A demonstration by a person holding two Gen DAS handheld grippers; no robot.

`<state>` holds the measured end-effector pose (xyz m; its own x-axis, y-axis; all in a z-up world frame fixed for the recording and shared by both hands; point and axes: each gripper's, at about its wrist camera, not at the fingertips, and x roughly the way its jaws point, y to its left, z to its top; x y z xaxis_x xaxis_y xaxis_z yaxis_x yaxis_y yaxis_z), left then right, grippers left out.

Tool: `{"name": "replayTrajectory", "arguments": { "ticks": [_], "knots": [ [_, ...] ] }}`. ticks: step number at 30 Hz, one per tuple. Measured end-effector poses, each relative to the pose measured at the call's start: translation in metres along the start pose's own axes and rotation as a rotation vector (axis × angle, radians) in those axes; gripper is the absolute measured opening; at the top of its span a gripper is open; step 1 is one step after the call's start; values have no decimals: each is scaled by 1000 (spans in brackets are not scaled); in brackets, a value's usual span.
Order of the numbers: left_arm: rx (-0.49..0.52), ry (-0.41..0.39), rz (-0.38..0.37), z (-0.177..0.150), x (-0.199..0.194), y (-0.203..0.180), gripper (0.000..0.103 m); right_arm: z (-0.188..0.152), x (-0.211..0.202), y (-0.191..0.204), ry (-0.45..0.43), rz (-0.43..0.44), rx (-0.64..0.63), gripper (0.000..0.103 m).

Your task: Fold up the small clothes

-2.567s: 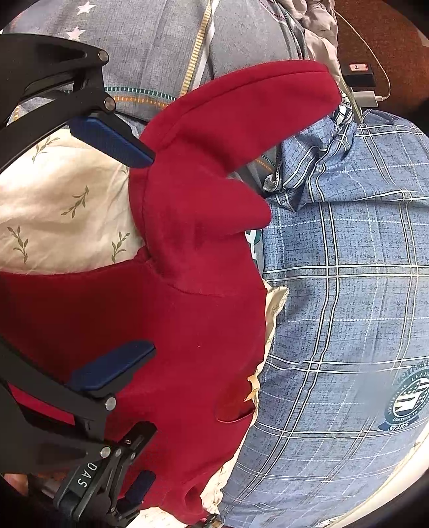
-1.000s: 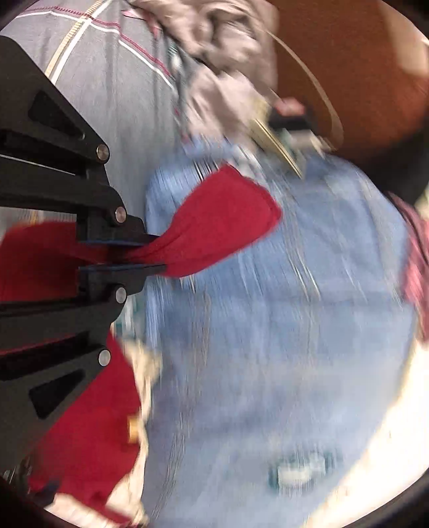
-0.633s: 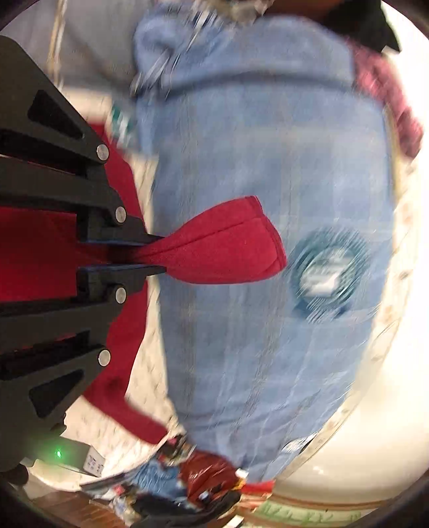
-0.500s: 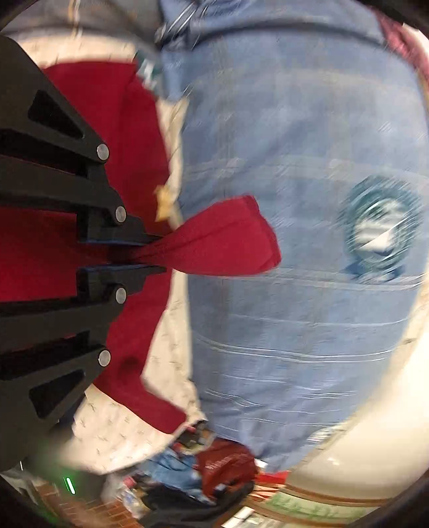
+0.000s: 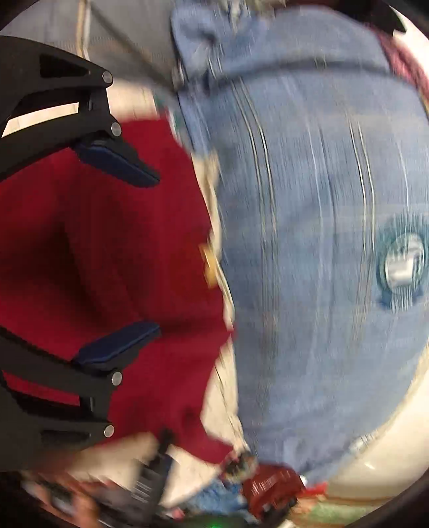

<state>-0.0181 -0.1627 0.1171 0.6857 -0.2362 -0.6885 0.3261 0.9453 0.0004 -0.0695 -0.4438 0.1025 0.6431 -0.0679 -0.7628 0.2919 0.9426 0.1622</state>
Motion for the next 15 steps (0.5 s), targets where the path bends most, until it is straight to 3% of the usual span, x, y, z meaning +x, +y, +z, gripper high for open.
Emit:
{"name": "replayTrajectory", "arguments": {
  "ticks": [2, 5, 9, 12, 13, 15],
  "knots": [
    [-20, 14, 96, -18, -4, 28, 83, 10, 7, 12, -17, 6, -39, 103],
    [-82, 46, 155, -38, 2, 57, 83, 25, 15, 32, -9, 30, -67, 103],
    [-150, 79, 178, -54, 23, 70, 83, 42, 35, 77, 26, 95, -90, 103],
    [-139, 86, 175, -58, 36, 71, 83, 49, 66, 114, 99, 42, -163, 102],
    [-137, 89, 172, -61, 38, 71, 83, 49, 78, 124, 122, 13, -195, 97],
    [-136, 107, 162, -65, 43, 72, 84, 43, 94, 134, 157, -35, -260, 61]
  ]
}}
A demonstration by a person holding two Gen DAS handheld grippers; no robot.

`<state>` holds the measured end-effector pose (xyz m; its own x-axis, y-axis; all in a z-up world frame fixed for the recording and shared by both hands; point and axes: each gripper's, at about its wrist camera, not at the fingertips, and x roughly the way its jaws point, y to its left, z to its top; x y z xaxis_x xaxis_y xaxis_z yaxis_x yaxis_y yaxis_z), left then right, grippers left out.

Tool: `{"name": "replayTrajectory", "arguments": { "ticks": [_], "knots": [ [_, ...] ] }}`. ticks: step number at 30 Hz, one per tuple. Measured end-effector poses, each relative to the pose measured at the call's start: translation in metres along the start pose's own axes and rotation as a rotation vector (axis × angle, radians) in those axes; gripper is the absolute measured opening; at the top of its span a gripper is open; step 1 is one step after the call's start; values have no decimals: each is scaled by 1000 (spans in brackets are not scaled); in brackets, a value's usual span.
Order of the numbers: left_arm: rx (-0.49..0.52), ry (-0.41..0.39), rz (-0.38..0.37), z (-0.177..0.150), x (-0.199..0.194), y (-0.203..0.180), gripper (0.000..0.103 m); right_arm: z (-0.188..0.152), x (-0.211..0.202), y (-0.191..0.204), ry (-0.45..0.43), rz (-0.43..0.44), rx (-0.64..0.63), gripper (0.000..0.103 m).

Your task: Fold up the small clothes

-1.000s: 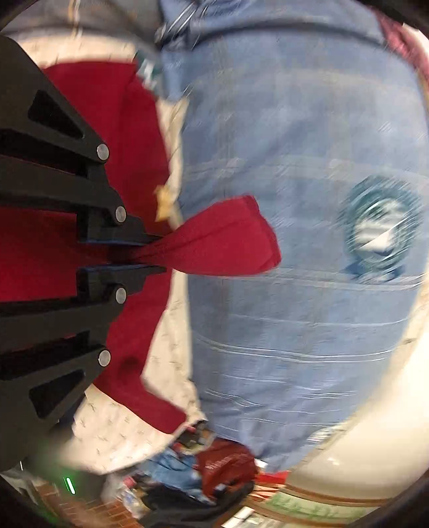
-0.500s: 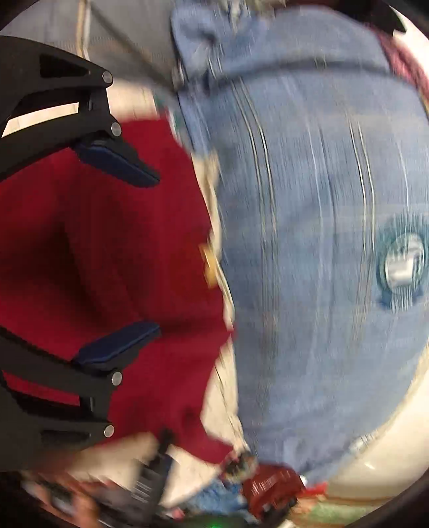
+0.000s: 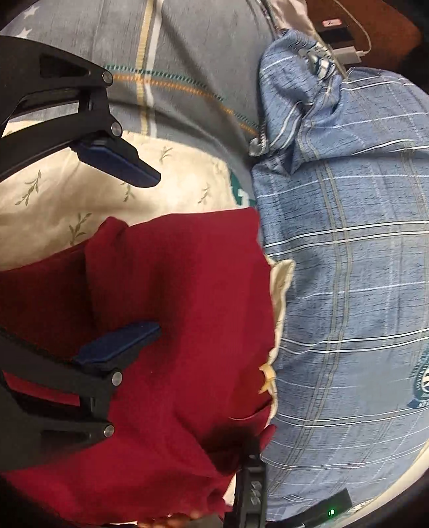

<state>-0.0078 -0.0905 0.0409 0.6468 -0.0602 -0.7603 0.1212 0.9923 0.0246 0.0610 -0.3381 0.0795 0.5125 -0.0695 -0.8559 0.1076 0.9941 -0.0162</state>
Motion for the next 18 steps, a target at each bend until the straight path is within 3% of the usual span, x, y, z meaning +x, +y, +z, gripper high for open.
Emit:
{"name": "replayTrajectory", "arguments": {
  "ticks": [1, 3, 6, 10, 13, 15, 18],
  "knots": [
    [-4, 13, -8, -2, 2, 1, 84, -5, 0, -3, 8, 6, -1, 45],
    [-14, 24, -16, -2, 2, 4, 84, -24, -8, -19, 5, 56, 43, 44],
    [-23, 30, -14, 0, 2, 5, 84, -64, -28, -53, -4, 23, 75, 45],
    [-17, 24, -3, -1, 0, 3, 84, -101, -56, -109, -1, 140, 274, 53],
    [-33, 27, -4, -2, -1, 5, 84, -93, -75, -126, -71, 140, 305, 67],
    [-35, 21, -1, -2, -3, 6, 84, -83, -80, -125, -119, 104, 262, 69],
    [-32, 1, 18, 0, -8, 9, 84, -67, -62, -113, -116, 65, 177, 69]
  ]
}}
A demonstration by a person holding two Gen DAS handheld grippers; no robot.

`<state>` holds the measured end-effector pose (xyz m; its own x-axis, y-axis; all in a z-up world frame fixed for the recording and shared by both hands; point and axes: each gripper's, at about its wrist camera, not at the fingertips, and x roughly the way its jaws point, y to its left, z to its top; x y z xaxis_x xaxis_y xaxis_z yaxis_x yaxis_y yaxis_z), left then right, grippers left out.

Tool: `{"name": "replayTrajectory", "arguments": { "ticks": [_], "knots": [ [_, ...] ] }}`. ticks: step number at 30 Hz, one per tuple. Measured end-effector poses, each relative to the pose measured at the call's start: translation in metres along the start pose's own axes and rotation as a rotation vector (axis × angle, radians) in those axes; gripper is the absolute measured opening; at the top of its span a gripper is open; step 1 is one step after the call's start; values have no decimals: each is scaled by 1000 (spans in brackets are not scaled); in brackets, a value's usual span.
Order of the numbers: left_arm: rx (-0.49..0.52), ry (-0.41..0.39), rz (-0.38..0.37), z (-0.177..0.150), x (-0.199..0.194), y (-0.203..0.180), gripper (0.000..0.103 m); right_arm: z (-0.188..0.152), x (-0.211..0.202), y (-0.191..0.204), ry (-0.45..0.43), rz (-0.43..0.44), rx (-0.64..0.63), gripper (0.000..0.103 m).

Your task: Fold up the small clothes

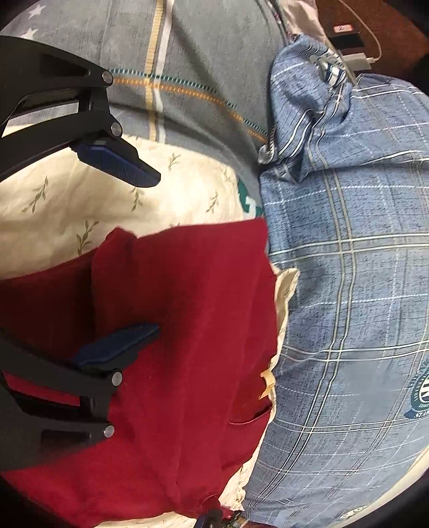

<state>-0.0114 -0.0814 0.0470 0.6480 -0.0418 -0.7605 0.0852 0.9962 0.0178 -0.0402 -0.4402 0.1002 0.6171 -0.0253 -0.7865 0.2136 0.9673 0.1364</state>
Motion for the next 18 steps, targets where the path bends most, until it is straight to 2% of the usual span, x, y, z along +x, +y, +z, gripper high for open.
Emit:
{"name": "replayTrajectory", "arguments": {
  "ticks": [3, 4, 5, 6, 9, 11, 13, 15, 18],
  "knots": [
    [-8, -4, 6, 3, 0, 5, 84, 10, 36, 14, 25, -42, -81, 63],
    [-13, -1, 6, 4, 2, 7, 84, 10, 43, 14, 39, -47, -99, 44],
    [-21, 6, 7, 4, 3, 10, 84, 9, 53, 16, 66, -56, -116, 15],
    [-27, 9, 9, 4, 4, 11, 84, 9, 59, 18, 85, -54, -122, 9],
    [-64, -2, 15, 7, 1, 20, 83, 13, 43, 27, 21, -36, -142, 6],
    [-88, -44, 26, 10, -6, 24, 83, 25, 18, 36, -90, -27, -163, 6],
    [-87, -64, 28, 11, -9, 23, 84, 34, 6, 44, -160, -41, -192, 6],
    [-72, -56, 25, 9, -6, 19, 84, 45, 13, 48, -174, -77, -198, 6],
    [-44, -20, 23, 6, 5, 10, 84, 47, 41, 40, -119, -110, -170, 9]
  ]
}}
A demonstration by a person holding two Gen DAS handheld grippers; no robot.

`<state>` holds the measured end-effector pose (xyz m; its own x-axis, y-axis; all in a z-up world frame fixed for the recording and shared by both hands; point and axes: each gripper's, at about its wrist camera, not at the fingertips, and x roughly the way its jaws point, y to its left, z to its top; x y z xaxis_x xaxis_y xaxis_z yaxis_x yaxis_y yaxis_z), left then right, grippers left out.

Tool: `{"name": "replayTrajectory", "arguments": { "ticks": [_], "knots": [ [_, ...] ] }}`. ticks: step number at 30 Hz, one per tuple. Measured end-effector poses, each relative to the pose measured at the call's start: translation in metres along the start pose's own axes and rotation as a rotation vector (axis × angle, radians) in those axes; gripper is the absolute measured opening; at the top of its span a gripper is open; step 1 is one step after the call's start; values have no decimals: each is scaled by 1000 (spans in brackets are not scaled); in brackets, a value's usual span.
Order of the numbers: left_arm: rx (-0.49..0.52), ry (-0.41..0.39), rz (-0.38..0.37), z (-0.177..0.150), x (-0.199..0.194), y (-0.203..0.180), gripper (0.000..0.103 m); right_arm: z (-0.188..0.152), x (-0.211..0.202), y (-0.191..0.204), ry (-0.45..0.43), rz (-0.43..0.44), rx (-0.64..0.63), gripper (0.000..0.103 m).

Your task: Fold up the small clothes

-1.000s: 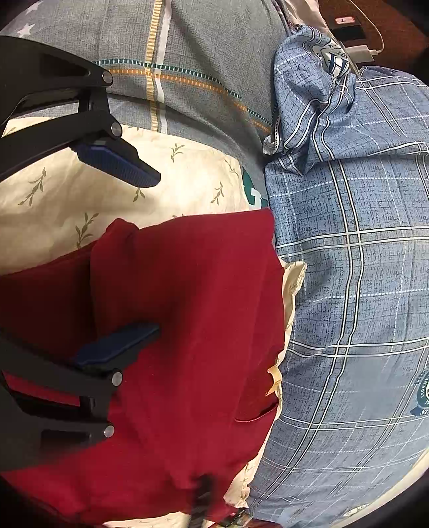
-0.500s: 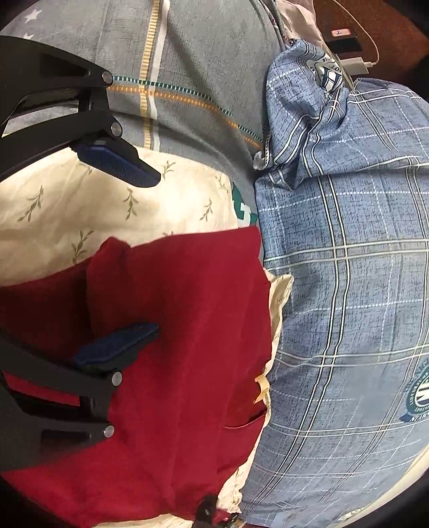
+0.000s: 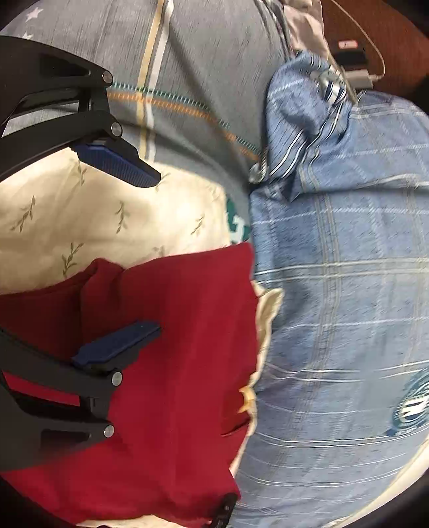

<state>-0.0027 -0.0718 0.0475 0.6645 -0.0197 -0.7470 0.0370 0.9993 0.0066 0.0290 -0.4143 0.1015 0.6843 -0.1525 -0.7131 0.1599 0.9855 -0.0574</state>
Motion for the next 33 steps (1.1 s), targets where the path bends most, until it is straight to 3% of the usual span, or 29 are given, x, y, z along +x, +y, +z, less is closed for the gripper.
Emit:
{"name": "replayTrajectory", "arguments": {
  "ticks": [4, 6, 7, 8, 10, 14, 18, 21, 25, 27, 29, 31, 33],
  "knots": [
    [37, 23, 16, -3, 10, -9, 84, -13, 29, -13, 130, -26, 65, 17],
    [45, 24, 22, -3, 10, -12, 84, -15, 13, -18, 96, -11, 98, 35],
    [50, 27, 25, -4, 11, -13, 84, -16, -2, -17, 70, -6, 97, 50],
    [52, 28, 29, -4, 11, -13, 84, -17, -11, -14, 56, 4, 94, 53],
    [53, 29, 31, -5, 11, -14, 84, -22, -36, -1, 24, 90, 63, 53],
    [60, 31, 34, -6, 10, -15, 84, -32, -37, 38, 79, 228, -33, 48],
    [33, 47, 9, -5, 9, -9, 84, -58, -11, 53, 191, 168, -90, 48],
    [29, 17, 24, -4, 0, -7, 84, -62, -27, 48, 173, 131, -84, 51],
    [31, -14, 12, 1, -9, -7, 84, -58, -41, 53, 149, 193, -56, 52],
    [19, -8, 10, 3, -9, -3, 84, -58, -54, 65, 148, 264, -62, 53],
    [-17, 7, 9, 5, -8, 8, 84, -71, -71, 91, 175, 413, -87, 52],
    [-59, 26, 4, 7, -7, 20, 84, -82, -80, 120, 192, 500, -147, 51],
    [-118, 54, -41, 9, -7, 35, 84, -90, -90, 141, 189, 520, -212, 51]
  ]
}}
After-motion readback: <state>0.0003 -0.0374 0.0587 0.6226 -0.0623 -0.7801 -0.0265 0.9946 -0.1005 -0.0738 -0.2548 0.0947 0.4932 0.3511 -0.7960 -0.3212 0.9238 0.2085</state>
